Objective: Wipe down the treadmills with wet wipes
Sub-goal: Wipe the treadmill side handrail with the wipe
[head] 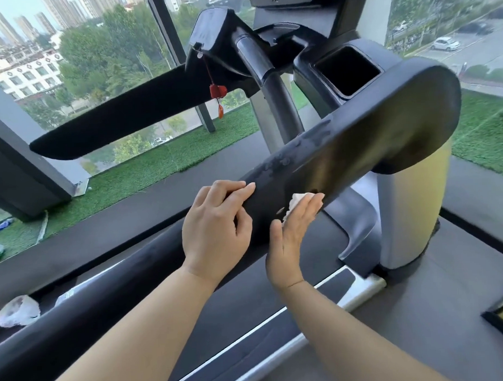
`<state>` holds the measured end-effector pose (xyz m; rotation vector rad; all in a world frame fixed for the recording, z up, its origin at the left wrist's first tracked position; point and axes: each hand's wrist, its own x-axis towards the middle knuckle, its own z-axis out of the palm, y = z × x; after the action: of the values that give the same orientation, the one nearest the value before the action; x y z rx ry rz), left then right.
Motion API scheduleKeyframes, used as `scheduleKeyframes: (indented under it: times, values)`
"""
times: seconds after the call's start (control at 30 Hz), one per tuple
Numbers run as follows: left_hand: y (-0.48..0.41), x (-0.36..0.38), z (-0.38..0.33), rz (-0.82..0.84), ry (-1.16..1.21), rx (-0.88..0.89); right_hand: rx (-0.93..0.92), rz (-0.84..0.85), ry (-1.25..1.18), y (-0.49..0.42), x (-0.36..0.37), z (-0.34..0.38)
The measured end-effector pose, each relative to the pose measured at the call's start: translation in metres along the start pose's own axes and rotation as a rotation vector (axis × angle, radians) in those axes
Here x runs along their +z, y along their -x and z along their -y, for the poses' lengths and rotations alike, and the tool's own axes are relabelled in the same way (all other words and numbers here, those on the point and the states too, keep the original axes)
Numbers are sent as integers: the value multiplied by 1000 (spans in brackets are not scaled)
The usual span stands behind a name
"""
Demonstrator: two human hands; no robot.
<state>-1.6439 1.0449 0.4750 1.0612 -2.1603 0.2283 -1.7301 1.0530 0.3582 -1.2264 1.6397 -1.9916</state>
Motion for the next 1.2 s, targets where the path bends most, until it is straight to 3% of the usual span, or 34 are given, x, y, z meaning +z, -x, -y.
scheduleKeyframes:
  times: [0.17, 0.47, 0.6, 0.7, 0.83, 1.03, 1.13, 1.2]
  values:
    - [1, 0, 3, 23, 7, 28, 431, -219, -295, -47, -17, 16]
    - [1, 2, 5, 66, 12, 36, 465, -86, -431, 9, 14, 30]
    - [0, 1, 6, 71, 13, 37, 514, -201, -316, -33, -6, 24]
    - [-1, -1, 7, 76, 30, 21, 409, -188, -222, -35, -5, 29]
    - [-2, -6, 9, 115, 43, 26, -10, 59, 72, 17, 8, 18]
    - [-2, -26, 22, 372, 86, 77, 4, 33, 190, -40, -25, 8]
    - [11, -35, 36, 329, 33, 111, -55, 93, 281, -30, -23, 13]
    - [18, -38, 42, 284, 26, 113, -187, 171, 369, -9, -19, 7]
